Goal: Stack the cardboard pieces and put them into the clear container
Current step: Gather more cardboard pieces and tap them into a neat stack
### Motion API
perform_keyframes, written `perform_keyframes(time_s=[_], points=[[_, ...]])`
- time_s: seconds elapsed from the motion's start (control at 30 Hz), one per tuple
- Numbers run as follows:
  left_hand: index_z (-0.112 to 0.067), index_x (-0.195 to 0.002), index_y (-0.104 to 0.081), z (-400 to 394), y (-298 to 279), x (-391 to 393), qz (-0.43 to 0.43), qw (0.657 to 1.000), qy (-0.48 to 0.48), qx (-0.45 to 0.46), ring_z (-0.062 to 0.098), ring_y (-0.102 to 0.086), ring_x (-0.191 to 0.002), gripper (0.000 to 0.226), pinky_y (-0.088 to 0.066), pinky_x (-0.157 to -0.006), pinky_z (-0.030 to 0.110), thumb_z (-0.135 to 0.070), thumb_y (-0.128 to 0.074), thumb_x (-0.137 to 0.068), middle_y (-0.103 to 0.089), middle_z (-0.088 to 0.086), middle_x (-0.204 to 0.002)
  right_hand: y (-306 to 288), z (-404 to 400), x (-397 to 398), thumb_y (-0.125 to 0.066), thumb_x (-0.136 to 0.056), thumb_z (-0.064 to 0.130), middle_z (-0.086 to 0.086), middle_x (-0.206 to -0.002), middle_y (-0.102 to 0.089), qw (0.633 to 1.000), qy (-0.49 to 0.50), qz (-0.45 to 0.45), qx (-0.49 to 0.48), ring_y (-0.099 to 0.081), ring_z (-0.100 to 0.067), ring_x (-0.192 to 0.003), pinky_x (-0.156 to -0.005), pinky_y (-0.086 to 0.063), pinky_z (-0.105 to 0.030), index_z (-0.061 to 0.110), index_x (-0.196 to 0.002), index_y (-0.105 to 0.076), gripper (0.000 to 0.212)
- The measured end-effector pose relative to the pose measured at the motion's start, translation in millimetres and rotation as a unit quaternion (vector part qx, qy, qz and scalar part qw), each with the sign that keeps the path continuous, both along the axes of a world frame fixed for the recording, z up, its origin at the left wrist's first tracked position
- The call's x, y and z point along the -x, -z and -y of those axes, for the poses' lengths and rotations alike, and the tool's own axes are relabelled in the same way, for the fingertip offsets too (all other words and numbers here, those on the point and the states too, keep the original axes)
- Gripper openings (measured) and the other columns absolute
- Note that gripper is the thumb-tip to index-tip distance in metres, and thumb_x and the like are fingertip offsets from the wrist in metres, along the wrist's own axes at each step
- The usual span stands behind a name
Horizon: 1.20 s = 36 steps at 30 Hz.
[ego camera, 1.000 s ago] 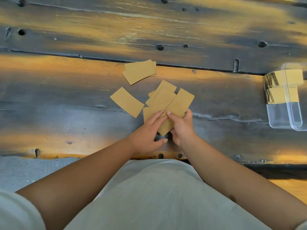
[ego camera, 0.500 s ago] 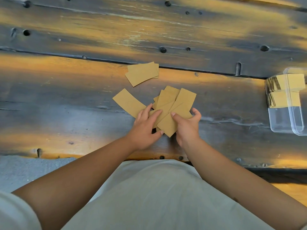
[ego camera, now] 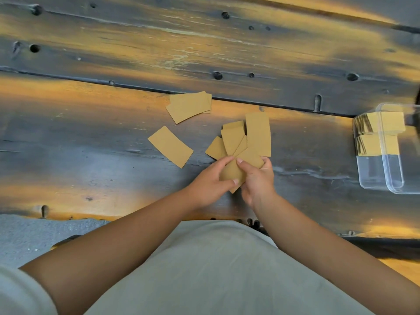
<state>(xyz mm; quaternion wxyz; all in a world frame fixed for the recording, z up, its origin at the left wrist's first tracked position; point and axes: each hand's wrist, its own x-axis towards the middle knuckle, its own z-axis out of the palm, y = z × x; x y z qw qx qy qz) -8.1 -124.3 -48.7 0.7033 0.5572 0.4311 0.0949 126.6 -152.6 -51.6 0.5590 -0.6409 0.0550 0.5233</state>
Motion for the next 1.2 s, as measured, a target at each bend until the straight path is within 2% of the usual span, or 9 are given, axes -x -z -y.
perform_keyframes(time_s=[0.13,0.37,0.43,0.53,0.6,0.7,0.8,0.97,1.2], points=[[-0.025,-0.142,-0.039,-5.6,7.1,8.2,-0.062,0.989,0.038,-0.125,0.009,-0.036,-0.134,0.055,-0.028,-0.109,0.026,-0.027,-0.06,-0.091,-0.042,-0.008,-0.145,-3.9,2.4,-23.1,-0.073,-0.079,0.002,-0.004,-0.092,-0.068,0.978,-0.095,0.183,0.01,-0.065,-0.016,-0.078,-0.066,-0.055,-0.031,0.025,-0.096,-0.049,0.037],[-0.019,-0.15,-0.02,-46.1,-32.0,-19.4,-0.115,0.954,-0.076,-0.267,0.019,-0.02,-0.142,0.08,-0.02,-0.117,0.039,-0.036,-0.065,-0.087,-0.019,0.005,-0.155,-29.4,5.1,-102.7,-0.075,-0.078,0.018,0.025,-0.084,-0.06,0.851,-0.305,0.429,-0.001,-0.056,0.015,-0.074,-0.06,-0.041,-0.004,0.042,-0.101,-0.046,0.044],[-0.024,-0.149,-0.017,-57.6,-55.9,-40.5,-0.112,0.901,-0.044,-0.417,0.023,-0.016,-0.143,0.085,-0.019,-0.114,0.041,-0.047,-0.063,-0.082,-0.012,0.005,-0.156,-35.0,6.3,-123.8,-0.074,-0.078,0.017,0.027,-0.085,-0.062,0.817,-0.34,0.466,-0.025,-0.058,0.012,-0.077,-0.067,-0.041,-0.005,0.042,-0.107,-0.05,0.045],[-0.027,-0.147,-0.024,-66.5,-75.0,-82.0,-0.125,0.779,0.039,-0.613,0.03,-0.016,-0.143,0.088,-0.025,-0.107,0.051,-0.061,-0.06,-0.075,-0.014,0.007,-0.157,-35.9,10.8,-151.4,-0.073,-0.08,0.016,0.011,-0.09,-0.065,0.764,-0.404,0.501,-0.047,-0.06,-0.005,-0.079,-0.073,-0.042,-0.016,0.032,-0.114,-0.053,0.043],[-0.027,-0.147,-0.024,-65.9,-67.3,-105.6,-0.154,0.792,0.108,-0.58,0.027,-0.016,-0.145,0.091,-0.027,-0.108,0.051,-0.064,-0.062,-0.073,-0.019,0.006,-0.157,-32.8,16.2,-163.3,-0.073,-0.08,0.014,0.007,-0.091,-0.063,0.733,-0.434,0.52,-0.059,-0.059,-0.014,-0.081,-0.071,-0.039,-0.021,0.025,-0.115,-0.054,0.042],[-0.017,-0.149,-0.022,-51.0,-29.8,-126.6,-0.207,0.866,0.222,-0.398,0.027,-0.024,-0.142,0.098,-0.023,-0.114,0.04,-0.052,-0.073,-0.074,-0.028,0.01,-0.154,-24.7,26.3,-179.0,-0.074,-0.078,0.011,0.008,-0.099,-0.059,0.734,-0.442,0.512,-0.067,-0.057,-0.015,-0.085,-0.072,-0.034,-0.016,0.025,-0.12,-0.049,0.051],[-0.012,-0.147,-0.028,-35.3,-4.1,-137.3,-0.192,0.903,0.192,-0.334,0.028,-0.031,-0.136,0.09,-0.019,-0.11,0.03,-0.036,-0.078,-0.076,-0.039,0.013,-0.147,-15.2,32.0,-194.1,-0.073,-0.079,0.014,0.004,-0.11,-0.061,0.744,-0.465,0.478,-0.046,-0.058,-0.017,-0.092,-0.079,-0.041,-0.025,0.039,-0.129,-0.037,0.067],[-0.019,-0.134,-0.041,-31.2,3.4,-150.9,-0.218,0.856,0.216,-0.417,0.028,-0.051,-0.113,0.07,-0.04,-0.096,0.038,-0.037,-0.076,-0.076,-0.057,0.006,-0.127,-0.5,36.9,-209.7,-0.073,-0.079,0.018,0.0,-0.12,-0.062,0.689,-0.512,0.51,-0.059,-0.058,-0.021,-0.105,-0.083,-0.042,-0.026,0.03,-0.131,-0.04,0.063],[-0.016,-0.124,-0.054,-25.6,-18.5,-164.3,-0.181,0.8,0.22,-0.528,0.031,-0.05,-0.098,0.04,-0.047,-0.084,0.046,-0.019,-0.066,-0.086,-0.058,0.009,-0.11,-5.2,39.5,-226.1,-0.072,-0.08,0.016,-0.009,-0.115,-0.058,0.612,-0.532,0.571,-0.127,-0.057,-0.03,-0.101,-0.079,-0.049,-0.039,0.017,-0.126,-0.047,0.051]])
